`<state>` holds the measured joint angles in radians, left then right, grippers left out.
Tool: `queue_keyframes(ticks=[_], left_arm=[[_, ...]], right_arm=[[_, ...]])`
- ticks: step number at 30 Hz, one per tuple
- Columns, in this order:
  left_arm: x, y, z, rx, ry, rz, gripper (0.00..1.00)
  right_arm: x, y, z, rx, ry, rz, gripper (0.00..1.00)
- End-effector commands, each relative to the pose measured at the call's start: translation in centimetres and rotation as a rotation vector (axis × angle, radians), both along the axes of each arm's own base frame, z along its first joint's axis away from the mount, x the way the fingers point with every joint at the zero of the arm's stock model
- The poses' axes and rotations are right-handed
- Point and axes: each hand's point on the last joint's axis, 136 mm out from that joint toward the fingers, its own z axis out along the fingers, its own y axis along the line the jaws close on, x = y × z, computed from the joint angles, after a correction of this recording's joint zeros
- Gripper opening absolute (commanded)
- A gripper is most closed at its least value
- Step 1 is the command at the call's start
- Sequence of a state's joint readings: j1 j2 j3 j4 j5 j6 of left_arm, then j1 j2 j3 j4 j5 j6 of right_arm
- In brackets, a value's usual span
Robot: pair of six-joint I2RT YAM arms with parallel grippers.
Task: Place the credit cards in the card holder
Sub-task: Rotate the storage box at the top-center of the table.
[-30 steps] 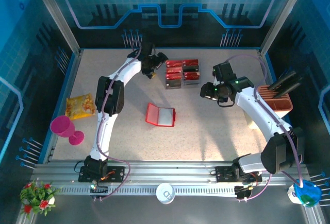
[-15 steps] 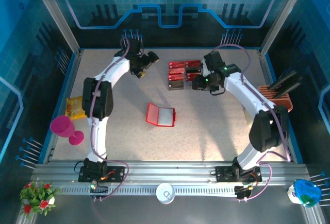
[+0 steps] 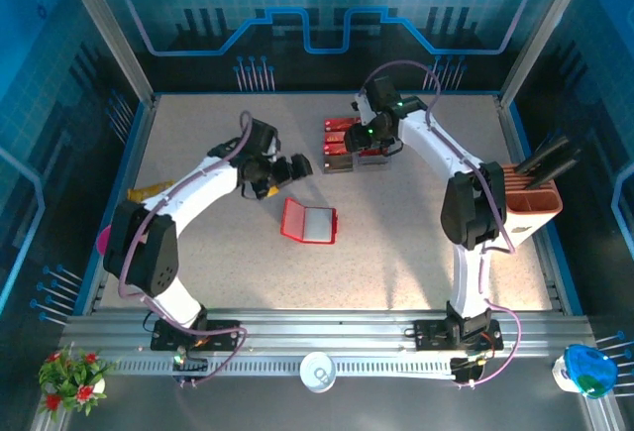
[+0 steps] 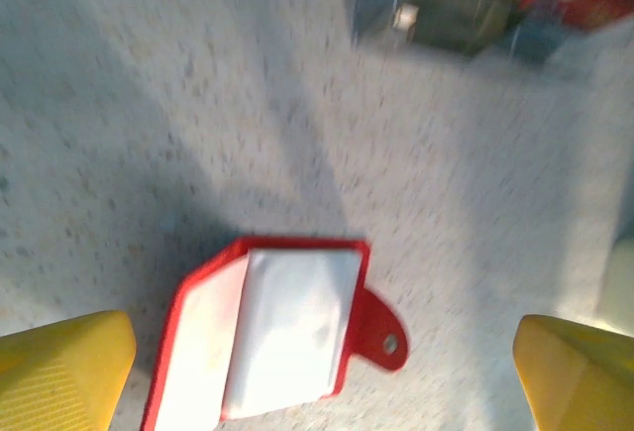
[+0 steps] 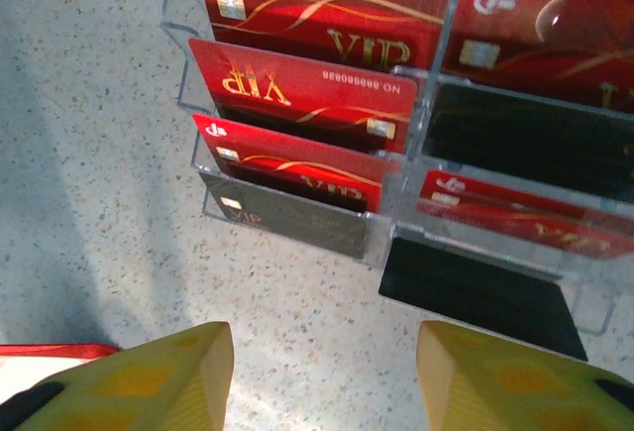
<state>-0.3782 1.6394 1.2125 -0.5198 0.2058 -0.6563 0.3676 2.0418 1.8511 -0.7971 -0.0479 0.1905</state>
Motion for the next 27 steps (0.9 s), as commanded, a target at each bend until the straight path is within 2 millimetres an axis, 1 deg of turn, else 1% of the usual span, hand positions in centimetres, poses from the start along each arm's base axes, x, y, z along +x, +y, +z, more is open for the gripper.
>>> queue_keyframes(ticks=[1,5,9,13,15,18,22,24,27], left_arm=[[-1.8,0.4,-1.1,0.112,-0.015,-0.076,0.99],[-2.6,1.4,-4.1,0.186,0.040,-0.089,0.99],[-2.8,1.9,-5.7,0.225,0.064,-0.101,0.99],[-2.9,2.1,-7.1,0.252,0.090,-0.115,0.99],[-2.9,2.1,-7.6,0.257,0.100,-0.120,0.99],[-3.0,2.1,-8.3,0.260,0.114,-0.129,0.99],[-3.1,2.0,-8.6,0.264,0.121,-0.136,0.99],[-3.1,2.0,-8.7,0.264,0.121,-0.142,0.99],[-3.0,1.9,-8.8,0.264,0.122,-0.147,0.99]], right_arm=[[-0.2,-0.2,-1.0,-0.091,0.022,0.060,0.52],[-0.5,-1.2,-2.5,-0.174,0.053,0.061,0.51],[-0.8,-1.9,-3.1,-0.214,0.062,0.044,0.51],[-0.7,-3.5,-3.3,-0.239,0.071,-0.032,0.51],[-0.3,-4.2,-2.9,-0.209,0.069,-0.080,0.51],[0.8,-5.1,-1.8,-0.104,0.059,-0.157,0.53],[3.3,-6.6,0.2,0.079,0.026,-0.292,0.53],[4.6,-7.5,1.2,0.142,-0.001,-0.357,0.53],[6.4,-8.9,2.0,0.234,-0.028,-0.459,0.51]])
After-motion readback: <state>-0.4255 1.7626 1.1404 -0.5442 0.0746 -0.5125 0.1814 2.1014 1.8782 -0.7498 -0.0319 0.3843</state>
